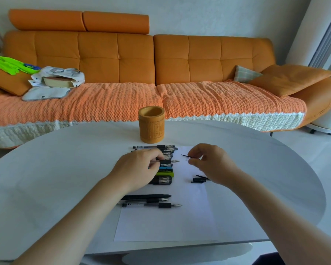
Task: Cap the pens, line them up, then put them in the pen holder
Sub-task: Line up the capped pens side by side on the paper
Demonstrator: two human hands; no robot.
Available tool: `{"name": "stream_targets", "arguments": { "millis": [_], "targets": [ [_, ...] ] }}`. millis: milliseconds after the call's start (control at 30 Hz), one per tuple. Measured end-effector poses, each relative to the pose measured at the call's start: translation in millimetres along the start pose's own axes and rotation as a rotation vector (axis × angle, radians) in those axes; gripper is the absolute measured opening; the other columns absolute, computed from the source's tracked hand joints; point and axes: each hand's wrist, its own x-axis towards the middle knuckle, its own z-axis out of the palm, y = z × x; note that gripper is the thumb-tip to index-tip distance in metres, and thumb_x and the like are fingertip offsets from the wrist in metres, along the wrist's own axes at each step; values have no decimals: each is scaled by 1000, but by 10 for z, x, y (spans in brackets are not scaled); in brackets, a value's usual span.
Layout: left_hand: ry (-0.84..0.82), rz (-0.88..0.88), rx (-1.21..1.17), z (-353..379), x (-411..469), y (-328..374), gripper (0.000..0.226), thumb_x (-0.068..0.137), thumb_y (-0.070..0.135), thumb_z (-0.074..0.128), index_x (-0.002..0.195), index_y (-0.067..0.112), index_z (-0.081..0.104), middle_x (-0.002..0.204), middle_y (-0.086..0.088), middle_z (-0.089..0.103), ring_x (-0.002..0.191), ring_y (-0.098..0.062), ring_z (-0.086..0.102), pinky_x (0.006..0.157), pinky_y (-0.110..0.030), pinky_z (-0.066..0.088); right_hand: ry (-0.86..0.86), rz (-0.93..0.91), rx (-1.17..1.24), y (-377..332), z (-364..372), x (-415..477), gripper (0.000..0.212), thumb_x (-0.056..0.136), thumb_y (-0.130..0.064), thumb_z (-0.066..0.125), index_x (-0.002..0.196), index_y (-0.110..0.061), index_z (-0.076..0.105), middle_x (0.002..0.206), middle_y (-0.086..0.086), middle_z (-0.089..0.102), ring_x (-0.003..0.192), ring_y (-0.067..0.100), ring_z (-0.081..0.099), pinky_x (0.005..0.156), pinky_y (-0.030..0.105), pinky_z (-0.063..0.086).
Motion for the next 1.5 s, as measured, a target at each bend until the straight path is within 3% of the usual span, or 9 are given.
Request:
{"name": "stream_targets", "arguments": {
  "millis": [167, 267, 600, 700, 800, 1067, 1233, 1400, 1500],
  "targets": [
    [8, 18, -21, -44, -46, -24, 19, 96, 32, 53, 111, 40, 60, 98, 19, 63, 87, -7, 58, 75, -30, 50, -18, 2, 150, -111, 69, -15, 11, 86, -25, 73, 92, -34, 75, 58, -17, 63, 51, 2, 53, 48, 11, 39],
    [14, 33, -31, -61, -64, -39, 19, 96, 31, 53, 111, 39, 61, 96, 21, 59, 88, -6, 56, 72, -27, 46, -64, -14, 156, -166, 105, -38, 12, 87, -24, 71, 95, -31, 75, 52, -30, 59, 46, -1, 52, 44, 7, 37],
    [-44, 14, -141, -91, -69, -68, 16, 94, 31, 56, 105, 33, 68, 86, 15, 61, 79, -5, 57, 71, -29, 49, -92, -77, 208, -337, 238, -91, 13, 87, -21, 72, 94, -32, 73, 60, -20, 62, 48, 1, 54, 44, 13, 40],
    [-52, 6, -171, -120, -72, -69, 19, 95, 32, 57, 106, 29, 71, 92, 13, 65, 85, -5, 60, 79, -31, 51, -53, -64, 261, -341, 264, -88, 17, 86, -21, 73, 102, -28, 74, 69, -15, 70, 47, 5, 59, 48, 24, 48],
    [-29, 39, -163, -136, -80, -77, 20, 95, 28, 59, 109, 25, 72, 101, 7, 69, 93, -8, 60, 85, -33, 50, -63, -61, 281, -334, 268, -94, 8, 87, -20, 72, 93, -21, 78, 69, -12, 73, 48, 9, 60, 48, 24, 48],
    [56, 153, -169, -91, -121, -148, 19, 90, 21, 66, 106, 20, 76, 89, 11, 69, 85, -5, 61, 79, -33, 51, -90, -48, 352, -403, 295, -182, 14, 89, -16, 68, 82, -25, 75, 73, 2, 73, 43, 14, 52, 52, 27, 47],
    [38, 213, -137, -108, -159, -237, 19, 87, 18, 70, 105, 21, 76, 86, 8, 68, 82, -7, 63, 74, -36, 52, -221, 18, 336, -450, 326, -225, 16, 94, -20, 63, 83, -16, 74, 54, -7, 65, 40, 9, 46, 44, 19, 38],
    [-28, 199, -117, -62, -189, -252, 21, 94, 21, 61, 110, 25, 73, 83, 16, 57, 82, -2, 55, 76, -30, 48, -261, 65, 288, -455, 315, -199, 11, 91, -26, 66, 84, -21, 74, 58, -12, 68, 41, 5, 47, 43, 18, 37],
    [-101, 180, -109, -34, -204, -250, 27, 95, 18, 58, 115, 30, 70, 90, 15, 58, 89, -5, 55, 81, -30, 47, -238, 75, 237, -430, 300, -153, 3, 83, -32, 76, 84, -29, 76, 77, -12, 72, 46, 7, 52, 48, 20, 44]
  ]
}}
